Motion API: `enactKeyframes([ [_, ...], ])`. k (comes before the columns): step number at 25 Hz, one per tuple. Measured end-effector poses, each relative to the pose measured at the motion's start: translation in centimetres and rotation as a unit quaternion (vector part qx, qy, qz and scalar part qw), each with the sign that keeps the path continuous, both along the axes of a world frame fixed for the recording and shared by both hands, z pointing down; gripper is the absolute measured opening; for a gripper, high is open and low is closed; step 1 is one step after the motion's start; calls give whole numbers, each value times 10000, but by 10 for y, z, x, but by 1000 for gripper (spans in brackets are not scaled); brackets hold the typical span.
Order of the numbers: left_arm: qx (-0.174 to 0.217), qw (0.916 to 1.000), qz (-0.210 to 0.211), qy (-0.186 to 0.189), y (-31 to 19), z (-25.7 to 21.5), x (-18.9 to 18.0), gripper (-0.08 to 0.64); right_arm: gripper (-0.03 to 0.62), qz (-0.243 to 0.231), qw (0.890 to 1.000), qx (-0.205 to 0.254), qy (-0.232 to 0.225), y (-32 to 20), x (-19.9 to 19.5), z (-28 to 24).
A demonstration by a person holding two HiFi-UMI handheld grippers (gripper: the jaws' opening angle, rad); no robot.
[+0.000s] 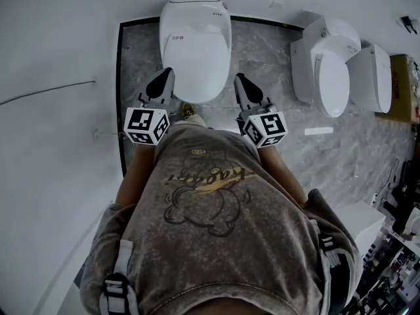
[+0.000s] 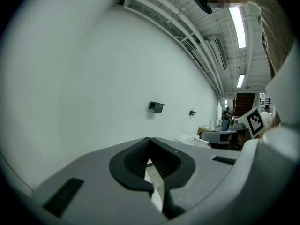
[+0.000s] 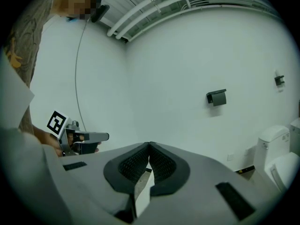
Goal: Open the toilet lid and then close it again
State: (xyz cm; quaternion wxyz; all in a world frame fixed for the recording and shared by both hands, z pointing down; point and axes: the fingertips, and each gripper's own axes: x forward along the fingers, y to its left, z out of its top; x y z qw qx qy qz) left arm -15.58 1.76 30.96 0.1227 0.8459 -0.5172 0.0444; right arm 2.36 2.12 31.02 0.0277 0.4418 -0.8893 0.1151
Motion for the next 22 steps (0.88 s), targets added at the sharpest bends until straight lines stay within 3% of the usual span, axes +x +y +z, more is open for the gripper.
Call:
enactKeyframes([
  [22,-121,9998,-171,37,-4,9,12,9,26,76,9999,-106,27,-18,10,11],
])
